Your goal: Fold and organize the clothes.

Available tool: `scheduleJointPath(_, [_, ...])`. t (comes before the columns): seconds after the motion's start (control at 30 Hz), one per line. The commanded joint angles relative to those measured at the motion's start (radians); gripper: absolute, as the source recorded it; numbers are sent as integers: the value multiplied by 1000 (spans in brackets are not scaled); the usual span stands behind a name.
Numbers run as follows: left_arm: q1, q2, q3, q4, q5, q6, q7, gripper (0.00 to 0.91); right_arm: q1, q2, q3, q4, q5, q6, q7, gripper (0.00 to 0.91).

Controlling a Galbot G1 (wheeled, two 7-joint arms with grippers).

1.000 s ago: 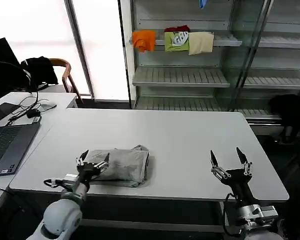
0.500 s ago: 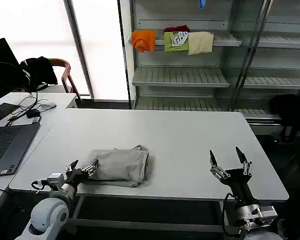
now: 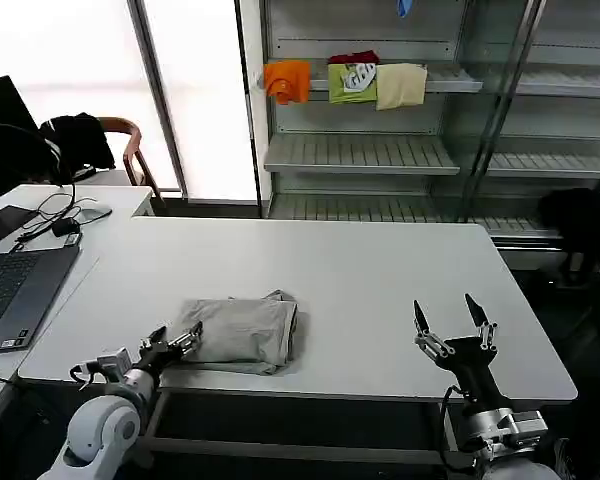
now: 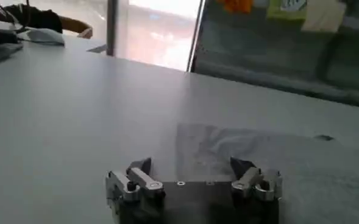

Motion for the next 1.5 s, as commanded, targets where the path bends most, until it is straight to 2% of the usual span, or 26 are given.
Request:
scheduleJointPath(0.03, [-4, -14, 2, 27, -15, -20, 18, 20, -1, 0, -3, -1, -1, 0, 0, 907])
scheduleJointPath(0.53, [12, 7, 15, 2, 45, -56, 56, 0, 5, 5, -7, -3, -3, 1, 1, 907])
scheduleJointPath(0.7, [-1, 62, -27, -34, 36, -82, 43, 0, 17, 4, -14, -1, -3, -4, 1, 907])
scheduleJointPath(0.83, [-16, 193, -99, -42, 12, -101, 42, 0, 31, 2, -21, 1, -2, -9, 1, 907])
scheduleJointPath(0.97, [-12, 340, -235, -4, -10, -115, 62, 0, 39, 1, -29, -1, -1, -9, -1, 907])
scheduleJointPath(1.03, [-20, 437, -294, 22, -11, -125, 79, 0, 47, 1, -36, -5, -1, -7, 0, 907])
scheduleJointPath(1.1, [-66, 536, -331, 45, -17, -122, 94, 0, 56, 5, -45, -11, -1, -7, 1, 907])
scheduleJointPath(1.2, [-175, 600, -328, 61, 14, -123, 122, 0, 57, 11, -51, -14, -2, -7, 1, 907])
scheduleJointPath(1.33, [-260, 600, -299, -24, 100, -129, 211, 0, 47, 11, -42, -13, -1, -1, 0, 907])
scheduleJointPath(1.43, [-218, 529, -155, -74, 209, -149, 293, 0, 37, 9, -33, -14, 2, 12, 4, 907])
scheduleJointPath(1.5, [-193, 434, 35, 17, 356, -292, 364, 0, 28, 9, -27, -12, 5, 18, 4, 907])
